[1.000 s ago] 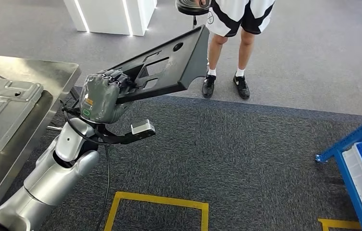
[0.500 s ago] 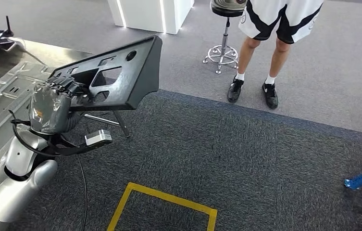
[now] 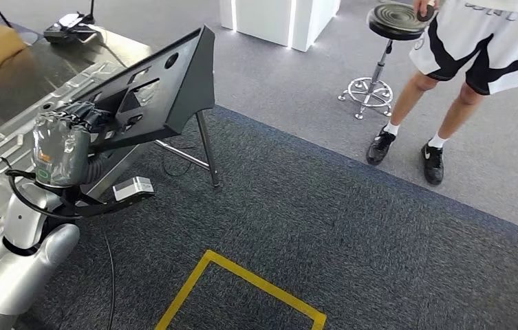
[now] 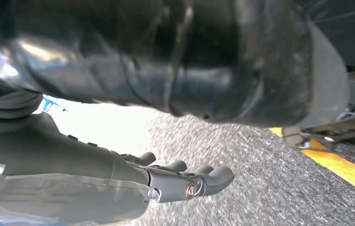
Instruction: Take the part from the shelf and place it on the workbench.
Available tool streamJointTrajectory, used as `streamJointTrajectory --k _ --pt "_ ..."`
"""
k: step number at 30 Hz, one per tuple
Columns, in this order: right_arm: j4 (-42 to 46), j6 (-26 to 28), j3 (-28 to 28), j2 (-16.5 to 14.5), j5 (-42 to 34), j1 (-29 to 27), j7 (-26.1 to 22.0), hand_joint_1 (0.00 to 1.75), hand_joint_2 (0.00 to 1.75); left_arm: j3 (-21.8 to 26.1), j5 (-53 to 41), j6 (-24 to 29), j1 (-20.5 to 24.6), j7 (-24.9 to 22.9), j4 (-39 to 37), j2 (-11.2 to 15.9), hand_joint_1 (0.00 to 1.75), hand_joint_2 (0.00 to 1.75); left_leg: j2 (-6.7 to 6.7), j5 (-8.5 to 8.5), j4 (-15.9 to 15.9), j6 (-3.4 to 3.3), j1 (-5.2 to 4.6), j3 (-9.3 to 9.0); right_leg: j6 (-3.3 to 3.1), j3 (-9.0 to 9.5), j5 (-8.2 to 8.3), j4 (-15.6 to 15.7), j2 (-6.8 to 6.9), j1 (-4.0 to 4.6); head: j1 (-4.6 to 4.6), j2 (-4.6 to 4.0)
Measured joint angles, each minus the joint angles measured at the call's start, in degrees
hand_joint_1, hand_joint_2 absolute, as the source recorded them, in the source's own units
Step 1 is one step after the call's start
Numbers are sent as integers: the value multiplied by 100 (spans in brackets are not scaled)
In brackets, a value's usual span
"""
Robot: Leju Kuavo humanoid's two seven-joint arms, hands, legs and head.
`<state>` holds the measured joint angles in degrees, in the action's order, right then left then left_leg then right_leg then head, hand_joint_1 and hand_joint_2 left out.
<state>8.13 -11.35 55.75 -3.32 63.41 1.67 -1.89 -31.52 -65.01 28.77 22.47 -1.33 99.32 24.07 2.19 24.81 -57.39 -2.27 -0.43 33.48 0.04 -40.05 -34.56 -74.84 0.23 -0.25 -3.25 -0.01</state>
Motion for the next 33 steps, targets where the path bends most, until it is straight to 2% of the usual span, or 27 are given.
streamJointTrajectory --k 1,2,3,4,5,6,7,8,10,12,13,14,15,16,17,19,20,21,23,25,27,28,29,30,31,32,33 --pt "0 3 2 0 -5 -2 0 0 0 3 1 3 -5 8 -3 -10 175 175 88 9 -22 11 5 -1 6 79 196 227 -20 -12 0 -1" --pt "-1 11 5 0 -13 -8 -4 0 0 11 2 7 -9 19 -5 -23 175 175 175 25 -55 32 15 6 8 224 426 602 -116 -31 1 -1" --pt "-2 22 13 -2 -22 -14 -11 0 0 24 4 11 -9 31 -5 -33 175 175 253 48 -101 61 17 28 7 367 588 953 -272 -51 0 -1" --pt "-2 33 23 -7 -32 -17 -23 0 0 37 4 15 -12 44 -5 -42 175 175 325 65 -141 90 22 57 0 469 688 1212 -404 -69 -1 -1" --pt "-3 42 36 -11 -39 -18 -36 0 0 51 5 16 -17 57 -6 -49 175 175 391 75 -167 123 33 90 -13 521 717 1354 -503 -70 -1 0" --pt "-3 47 49 -17 -43 -13 -44 0 0 63 5 17 -24 72 -7 -53 175 175 456 71 -178 157 46 117 -34 528 699 1371 -508 -59 -1 0" --pt "-3 50 60 -25 -44 -4 -52 0 0 73 5 19 -34 83 -7 -56 175 175 524 61 -171 190 60 136 -64 533 708 1383 -431 -53 -1 0" --pt "-2 55 70 -33 -45 1 -55 0 0 85 5 20 -47 91 -7 -56 175 175 528 65 -179 219 72 151 -98 551 718 1411 -354 -48 -2 0" --pt "1 61 84 -44 -48 0 -62 0 0 105 6 23 -49 96 -7 -54 175 175 289 209 -411 277 63 267 -170 603 740 1489 -197 -62 -8 0" --pt "2 62 91 -45 -52 -11 -65 0 0 115 8 27 -44 96 -9 -57 175 175 -47 519 -1041 335 72 571 -215 638 735 1528 -46 -50 -13 1" --pt "2 62 93 -45 -55 -14 -66 0 0 115 11 28 -57 96 -11 -60 175 175 -117 645 -1391 361 88 751 -222 645 724 1530 33 -43 -11 0" --pt "2 60 95 -46 -56 -14 -68 0 0 115 15 31 -77 97 -16 -62 175 175 -154 694 -1628 382 103 880 -227 653 710 1529 111 -39 -12 0" --pt "2 55 96 -46 -57 -13 -73 0 0 115 18 32 -97 98 -22 -63 175 175 -177 639 -1668 396 114 912 -224 665 694 1529 187 -38 -12 0" --pt "2 48 96 -46 -58 -10 -79 0 0 116 21 34 -111 98 -27 -64 175 175 -208 487 -1487 401 122 830 -215 684 676 1529 263 -38 -13 0" --pt "2 36 97 -46 -58 -7 -85 0 0 117 24 38 -117 99 -31 -66 175 175 -284 273 -1108 394 123 640 -202 713 655 1529 335 -37 -13 0" --pt "2 17 97 -46 -59 -2 -93 0 0 124 25 43 -113 101 -34 -71 175 175 -521 5 -373 345 75 266 -155 768 608 1529 462 -18 -11 0" --pt "2 13 97 -46 -59 1 -97 0 0 130 25 47 -110 102 -35 -75 175 175 -593 -36 -177 307 47 168 -127 789 588 1529 518 -6 -11 0" --pt "2 11 97 -46 -59 7 -99 0 0 138 24 52 -111 102 -36 -79 175 175 -599 -15 -122 271 18 147 -100 805 573 1534 572 3 -10 1" --pt "2 22 97 -48 -61 37 -102 0 0 166 19 67 -121 105 -35 -87 175 175 -455 -31 -89 195 23 138 -41 845 540 1539 646 -5 -10 0" --pt "1 39 98 -51 -63 49 -106 0 0 206 1 101 -119 110 -35 -102 175 175 -322 -59 -31 121 53 101 7 791 396 1349 435 -28 -8 -1" --pt "0 44 98 -52 -62 34 -114 0 0 225 -24 138 -113 113 -36 -142 175 175 -206 -69 -6 69 63 82 20 488 89 744 125 -44 -5 -1" --pt "-1 42 98 -53 -61 28 -117 0 0 226 -37 147 -118 114 -36 -166 175 175 -143 -66 -10 54 58 83 20 280 -54 372 61 -46 -4 -1" --pt "-2 36 98 -54 -58 21 -120 0 0 226 -44 152 -129 116 -35 -191 175 175 -68 -60 -18 47 54 83 21 106 -116 90 35 -46 -5 0" --pt "-3 27 98 -54 -52 16 -125 0 0 226 -49 155 -138 121 -35 -208 175 175 14 -53 -32 43 52 83 20 6 -69 -21 24 -46 -5 1" --pt "-4 19 97 -55 -45 14 -129 0 0 228 -52 158 -145 125 -35 -223 175 175 102 -43 -52 45 52 82 15 8 86 81 10 -47 -5 0" --pt "-4 9 97 -54 -36 12 -134 0 0 231 -54 162 -148 127 -35 -235 175 175 188 -30 -76 53 54 81 4 102 316 371 -33 -49 -5 0" --pt "-4 3 97 -50 -28 9 -140 0 0 234 -55 167 -149 129 -36 -246 175 175 264 -13 -104 67 63 87 -12 239 533 747 -172 -57 -5 -1"
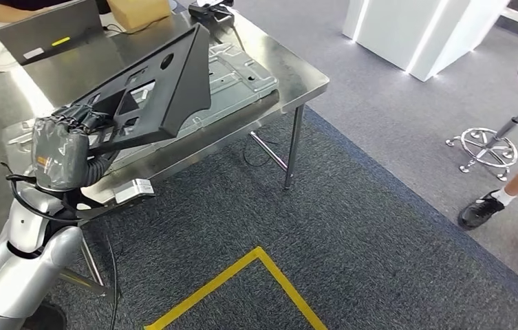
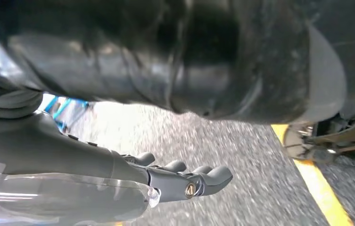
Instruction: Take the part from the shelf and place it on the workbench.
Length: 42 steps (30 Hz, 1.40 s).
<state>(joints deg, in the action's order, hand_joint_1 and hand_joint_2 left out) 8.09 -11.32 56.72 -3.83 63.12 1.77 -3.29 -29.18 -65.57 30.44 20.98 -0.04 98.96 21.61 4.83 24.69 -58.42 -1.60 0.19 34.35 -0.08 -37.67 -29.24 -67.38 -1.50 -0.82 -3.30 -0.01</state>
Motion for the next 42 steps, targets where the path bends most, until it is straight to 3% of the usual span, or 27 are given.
streamJointTrajectory --k 2,3,5,6,8,10,12,13,14,16,18,21,22,24,26,27,28,29,30,31,33,35,37,39,41,42 --pt "0 -7 0 8 8 0 -13 0 0 7 -1 11 -1 -1 -1 -19 175 175 138 28 -54 48 5 34 -16 208 238 548 -241 -7 -2 0" --pt "0 -8 0 11 9 3 -19 0 0 10 -1 16 -3 -1 -2 -26 175 175 201 33 -65 79 15 55 -22 246 252 647 -305 -1 -2 -1" --pt "0 -9 0 12 9 24 -28 0 0 17 -3 23 -8 -1 -1 -36 175 175 320 25 -57 151 35 82 -55 274 258 681 -183 14 -2 -1" --pt "1 -8 0 14 10 31 -28 0 0 24 -4 29 -14 -1 -1 -36 175 175 290 43 -83 183 39 95 -86 301 267 717 -116 13 -3 0" --pt "3 -7 0 18 17 32 -28 0 0 36 -6 50 -8 0 -1 -37 175 175 9 215 -360 242 25 221 -153 363 286 798 35 -6 -6 1" --pt "4 -7 0 22 26 18 -28 0 0 45 1 82 2 2 -2 -46 175 175 -325 551 -1042 299 34 547 -189 397 273 825 184 5 -7 0" --pt "4 -10 0 22 30 11 -27 0 0 48 13 109 -17 11 -8 -58 175 175 -432 726 -1611 345 63 849 -191 413 244 822 343 10 -7 1" --pt "3 -15 0 22 34 11 -27 0 0 49 22 123 -27 21 -12 -62 175 175 -454 654 -1608 357 74 857 -183 429 226 820 423 8 -7 1" --pt "3 -24 0 22 39 12 -27 0 0 52 37 142 -32 33 -16 -68 175 175 -488 481 -1367 361 82 739 -172 452 206 818 498 7 -7 0" --pt "2 -50 0 23 49 16 -28 0 0 71 61 191 -27 58 -19 -79 175 175 -715 101 -533 329 59 302 -131 518 156 817 635 19 -7 -1" --pt "2 -69 -1 23 53 24 -32 0 0 93 69 227 -20 70 -19 -91 175 175 -890 -37 -38 250 10 50 -76 568 115 820 751 47 -6 0" --pt "2 -87 -2 22 61 62 -37 0 0 111 69 242 -24 80 -19 -99 175 175 -744 -29 12 148 -15 53 4 626 86 849 921 63 -6 1" --pt "2 -90 -2 22 64 73 -38 0 0 114 68 244 -30 85 -18 -102 175 175 -688 -41 37 119 -1 37 31 646 66 844 920 54 -5 1" --pt "2 -95 -2 23 73 72 -42 0 0 118 67 262 -23 96 -16 -109 175 175 -577 -69 92 54 31 -2 67 572 -98 619 658 30 -3 1" --pt "2 -96 -2 23 88 57 -45 0 0 120 68 283 -13 103 -16 -131 175 175 -448 -72 108 0 37 -11 75 252 -432 -29 309 7 -1 0" --pt "2 -96 -2 22 95 53 -45 0 0 119 68 287 -18 109 -16 -145 175 175 -377 -68 104 -16 31 -8 75 52 -573 -396 235 5 -1 0" --pt "2 -96 -2 22 100 50 -45 0 0 119 69 292 -28 117 -17 -160 175 175 -293 -60 95 -25 24 -9 74 -106 -625 -654 202 7 -1 0" --pt "1 -97 -2 22 104 47 -45 0 0 118 69 296 -38 128 -17 -170 175 175 -206 -53 82 -27 19 -10 70 -181 -564 -725 187 8 -1 0" --pt "1 -98 -2 22 107 44 -45 0 0 118 71 299 -45 139 -17 -177 175 175 -117 -43 62 -24 16 -12 57 -155 -394 -581 167 8 -1 1" --pt "0 -98 -2 22 108 38 -45 0 0 118 74 304 -47 150 -17 -181 175 175 -26 -29 37 -16 14 -13 35 -36 -145 -240 102 8 0 1" --pt "-1 -97 -3 32 109 23 -45 0 0 117 93 312 -45 169 -21 -194 175 175 125 4 -18 18 16 4 -16 223 188 448 -193 -5 -3 1" --pt "-2 -89 -4 40 101 27 -49 0 0 116 121 329 -46 184 -28 -208 175 175 239 17 -39 79 43 37 -40 333 234 729 -371 6 1 1" --pt "-3 -85 -4 33 69 54 -63 0 0 116 133 352 -55 194 -30 -216 175 175 319 17 -24 149 70 54 -54 376 242 792 -283 10 6 1" --pt "-1 -93 -2 30 34 61 -81 0 0 117 115 385 -56 211 -27 -217 175 175 90 126 -180 211 52 115 -93 457 264 878 -182 -27 -13 0" --pt "2 -104 0 33 21 45 -92 0 0 116 81 424 -45 241 -26 -223 175 175 -282 420 -750 278 53 378 -133 521 262 927 -83 -38 -38 1" --pt "2 -107 0 33 20 36 -95 0 0 115 58 436 -45 258 -26 -226 175 175 -375 572 -1121 313 73 568 -144 532 248 924 -37 -36 -46 1"
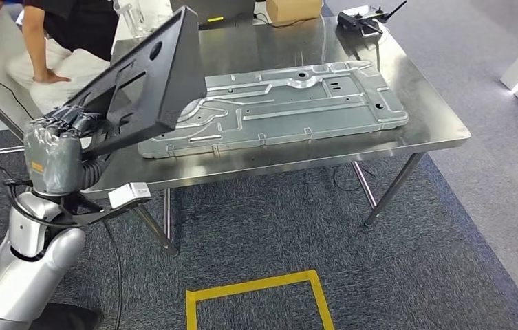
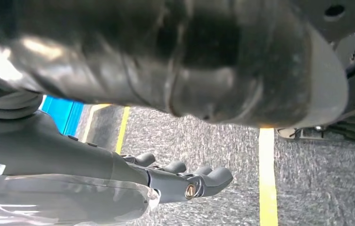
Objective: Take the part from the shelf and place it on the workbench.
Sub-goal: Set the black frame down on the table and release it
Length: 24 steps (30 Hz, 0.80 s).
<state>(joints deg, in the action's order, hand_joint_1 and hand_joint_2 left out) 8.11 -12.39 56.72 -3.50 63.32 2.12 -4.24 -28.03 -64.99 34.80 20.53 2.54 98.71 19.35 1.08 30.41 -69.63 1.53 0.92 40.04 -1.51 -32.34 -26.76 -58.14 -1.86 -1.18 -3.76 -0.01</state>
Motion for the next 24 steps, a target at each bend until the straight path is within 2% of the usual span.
streamJointTrajectory --k 1,2,3,5,7,9,11,13,20,24 --pt "0 -2 0 0 -1 -4 -1 0 0 -2 -17 11 -8 14 0 -2 175 175 -40 78 -288 31 23 159 3 6 -18 -10 40 -1 0 0" --pt "0 -3 0 -1 -2 -7 -2 0 0 -3 -41 22 -17 29 0 -3 175 175 -57 50 -395 59 44 233 15 12 -41 -25 75 -7 -1 0" --pt "0 -3 0 -2 -2 -7 -2 0 0 -4 -70 33 -22 44 0 -4 175 175 -68 -79 -291 81 64 197 32 22 -67 -43 105 -16 -1 -1" --pt "0 -4 0 -4 -1 -2 -2 0 0 -9 -151 65 -20 88 0 -7 175 175 -97 -467 421 106 90 -145 84 57 -130 -81 146 -34 -1 -1" --pt "0 -5 0 -3 4 10 -2 0 0 -36 -303 111 -11 142 0 -16 175 175 -111 -640 979 62 67 -426 149 70 -176 -110 170 -25 1 -1" --pt "0 -5 0 -1 9 23 -2 0 0 -89 -490 144 -11 169 -1 -32 175 175 -96 -638 1087 1 50 -470 150 63 -191 -118 182 6 3 -1" --pt "0 -5 0 0 10 30 -2 0 0 -141 -601 151 -14 171 -2 -48 175 175 -81 -646 1100 -21 50 -470 110 78 -187 -95 187 12 5 -1" --pt "0 -4 0 0 11 34 -2 0 0 -174 -631 151 -10 172 -2 -60 175 175 -78 -632 1100 -48 35 -474 109 102 -178 -54 188 3 5 -1" --pt "0 -7 0 0 17 34 -2 0 0 -251 -638 151 -8 172 -2 -73 175 175 -78 -615 1098 -111 19 -480 179 132 -152 13 188 -9 5 -1" --pt "0 -7 0 0 17 35 -2 0 0 -269 -638 151 -8 171 -2 -75 175 175 -78 -614 1095 -126 14 -481 253 133 -149 18 188 -15 5 -1"
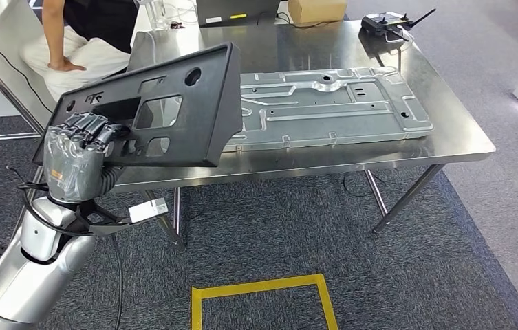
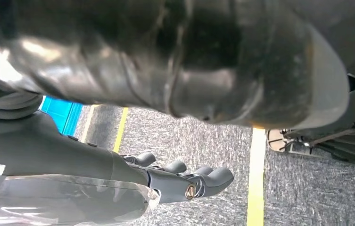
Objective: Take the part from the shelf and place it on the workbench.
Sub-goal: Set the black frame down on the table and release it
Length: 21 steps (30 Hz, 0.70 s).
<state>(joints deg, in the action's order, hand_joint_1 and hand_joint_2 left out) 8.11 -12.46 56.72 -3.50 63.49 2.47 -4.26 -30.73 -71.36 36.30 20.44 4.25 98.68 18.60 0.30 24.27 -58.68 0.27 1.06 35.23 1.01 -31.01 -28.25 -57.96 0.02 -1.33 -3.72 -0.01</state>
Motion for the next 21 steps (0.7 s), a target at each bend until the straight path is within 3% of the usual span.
streamJointTrajectory --k 21 --pt "0 0 0 0 0 0 0 0 0 -9 0 2 1 0 0 -9 175 175 -1 -3 3 -2 -3 -8 9 -5 -9 -16 0 15 0 1"
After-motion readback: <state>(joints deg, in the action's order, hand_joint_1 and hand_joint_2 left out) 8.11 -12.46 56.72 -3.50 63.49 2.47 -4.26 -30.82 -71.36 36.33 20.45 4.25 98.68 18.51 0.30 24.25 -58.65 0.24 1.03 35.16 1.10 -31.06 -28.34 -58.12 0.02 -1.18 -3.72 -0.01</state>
